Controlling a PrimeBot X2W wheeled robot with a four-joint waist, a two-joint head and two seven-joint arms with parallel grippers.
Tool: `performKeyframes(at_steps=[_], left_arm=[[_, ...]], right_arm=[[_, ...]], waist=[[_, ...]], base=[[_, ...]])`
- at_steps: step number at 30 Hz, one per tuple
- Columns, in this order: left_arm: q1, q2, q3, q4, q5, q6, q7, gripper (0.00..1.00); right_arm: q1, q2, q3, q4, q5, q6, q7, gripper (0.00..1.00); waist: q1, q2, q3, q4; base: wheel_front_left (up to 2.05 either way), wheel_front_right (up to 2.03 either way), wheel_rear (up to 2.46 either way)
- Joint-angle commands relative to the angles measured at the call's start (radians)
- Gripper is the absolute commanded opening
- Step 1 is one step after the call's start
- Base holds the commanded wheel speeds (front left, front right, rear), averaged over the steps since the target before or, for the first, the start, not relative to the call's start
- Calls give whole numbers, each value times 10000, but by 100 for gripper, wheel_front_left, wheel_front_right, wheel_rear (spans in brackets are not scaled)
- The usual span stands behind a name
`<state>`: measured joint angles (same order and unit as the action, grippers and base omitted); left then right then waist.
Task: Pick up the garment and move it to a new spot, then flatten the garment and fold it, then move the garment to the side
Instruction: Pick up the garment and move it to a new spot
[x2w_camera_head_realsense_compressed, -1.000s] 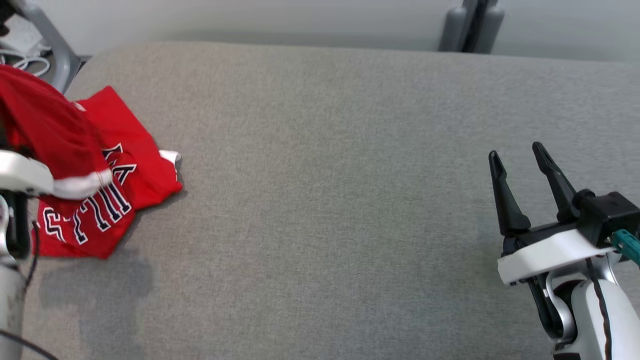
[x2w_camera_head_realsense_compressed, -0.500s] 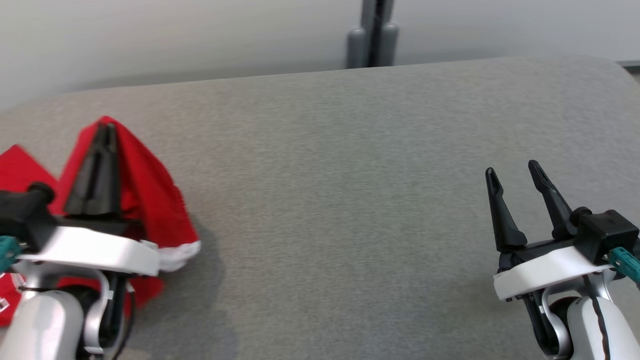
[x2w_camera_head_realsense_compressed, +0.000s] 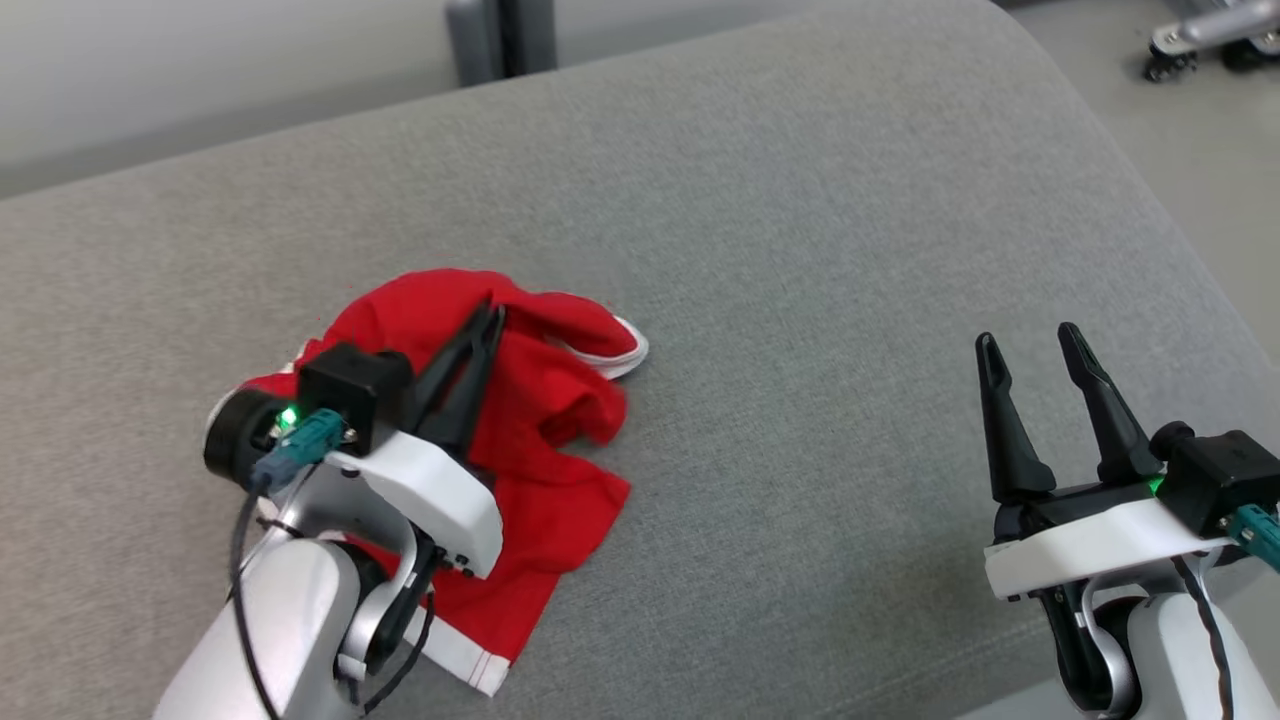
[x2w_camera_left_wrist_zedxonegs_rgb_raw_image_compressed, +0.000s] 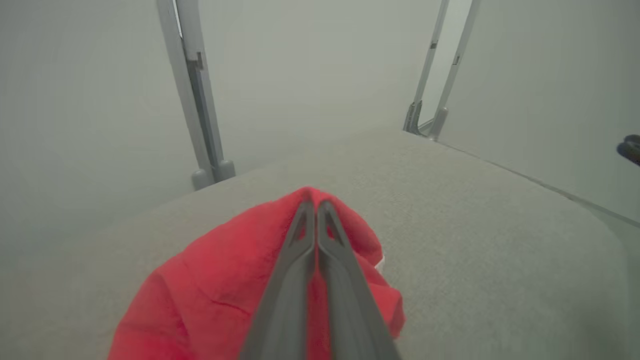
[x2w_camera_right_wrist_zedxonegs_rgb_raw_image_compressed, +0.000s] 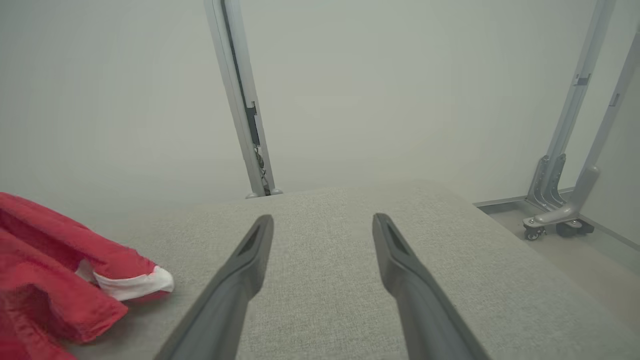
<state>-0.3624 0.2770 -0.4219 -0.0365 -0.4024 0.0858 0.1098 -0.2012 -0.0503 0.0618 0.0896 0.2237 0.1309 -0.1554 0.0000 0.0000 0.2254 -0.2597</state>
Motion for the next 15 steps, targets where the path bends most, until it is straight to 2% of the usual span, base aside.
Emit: performKeyframes(at_steps=[1, 5, 10, 11, 15], left_arm=[[-69, 54, -131, 677, 9, -139, 86, 0], [227, -33, -339, 1719, -110, -260, 113, 0], [331, -164, -395, 2203, -269, -428, -277, 0], [420, -345, -380, 2273, -415, -506, -579, 100], [525, -594, -155, 2092, -627, -486, -1409, 100]], right_arm=[[-128, -16, -6, 147, 130, -3, -178, 100], [-172, -21, 7, 418, 264, -3, -363, 100], [-285, -17, -1, 599, 257, -3, -459, 100], [-352, -29, -38, 654, 198, -3, -489, 100], [-448, -29, -67, 734, 41, -3, -434, 100]], waist=[[0, 0, 515, -437], [0, 0, 699, -343], [0, 0, 730, 50], [0, 0, 683, 308], [0, 0, 436, 804]], base=[[0, 0, 0], [0, 0, 0], [0, 0, 0], [0, 0, 0], [0, 0, 0]])
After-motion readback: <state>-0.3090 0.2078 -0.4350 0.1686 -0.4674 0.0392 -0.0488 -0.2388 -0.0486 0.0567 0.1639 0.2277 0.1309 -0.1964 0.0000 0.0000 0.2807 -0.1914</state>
